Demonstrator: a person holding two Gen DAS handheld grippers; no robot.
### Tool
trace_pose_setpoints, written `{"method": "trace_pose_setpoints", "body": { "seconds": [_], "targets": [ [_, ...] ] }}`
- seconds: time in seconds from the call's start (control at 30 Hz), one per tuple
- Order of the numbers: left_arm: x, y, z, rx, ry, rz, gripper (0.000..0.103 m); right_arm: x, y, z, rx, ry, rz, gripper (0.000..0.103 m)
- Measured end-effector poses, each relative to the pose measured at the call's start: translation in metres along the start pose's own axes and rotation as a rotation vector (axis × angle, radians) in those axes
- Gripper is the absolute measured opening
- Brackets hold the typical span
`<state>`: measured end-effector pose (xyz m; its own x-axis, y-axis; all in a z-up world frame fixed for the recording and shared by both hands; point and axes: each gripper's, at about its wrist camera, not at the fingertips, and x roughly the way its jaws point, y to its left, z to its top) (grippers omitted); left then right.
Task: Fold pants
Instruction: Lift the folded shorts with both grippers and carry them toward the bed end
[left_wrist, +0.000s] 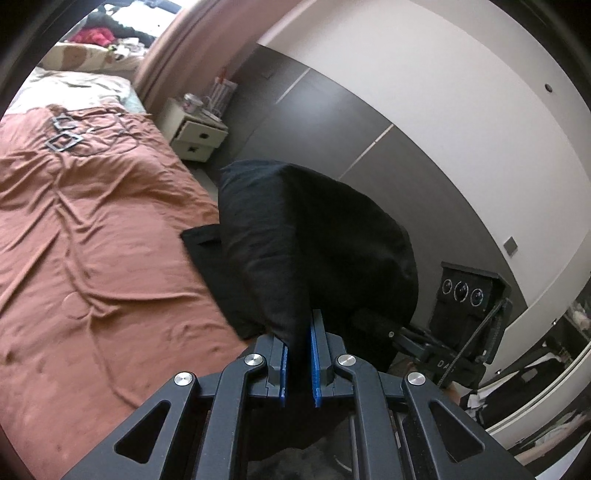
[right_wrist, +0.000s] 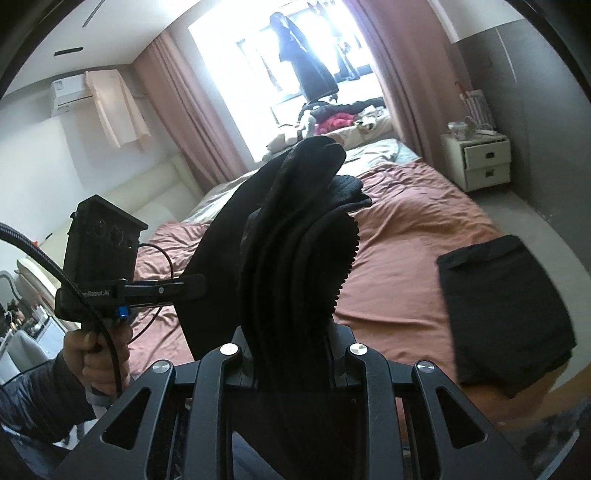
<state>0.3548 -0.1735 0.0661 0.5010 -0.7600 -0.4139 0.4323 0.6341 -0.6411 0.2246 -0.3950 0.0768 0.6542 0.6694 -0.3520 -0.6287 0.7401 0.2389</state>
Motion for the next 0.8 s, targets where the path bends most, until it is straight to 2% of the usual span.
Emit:
{"method": "trace_pose_setpoints", "body": {
  "seconds": [0.57, 0.8],
  "targets": [
    [0.116, -0.008, 0.044, 0.025, 0.056, -0.073, 0.010, -0.017, -0.036, 0.016, -0.044, -0.007, -0.080, 0.021],
    [0.170, 0.015, 0.051, -0.027, 0.081, -0.093, 0.010, -0.007, -0.059, 0.019, -0.029, 0.019, -0.110, 0.021]
  ]
}}
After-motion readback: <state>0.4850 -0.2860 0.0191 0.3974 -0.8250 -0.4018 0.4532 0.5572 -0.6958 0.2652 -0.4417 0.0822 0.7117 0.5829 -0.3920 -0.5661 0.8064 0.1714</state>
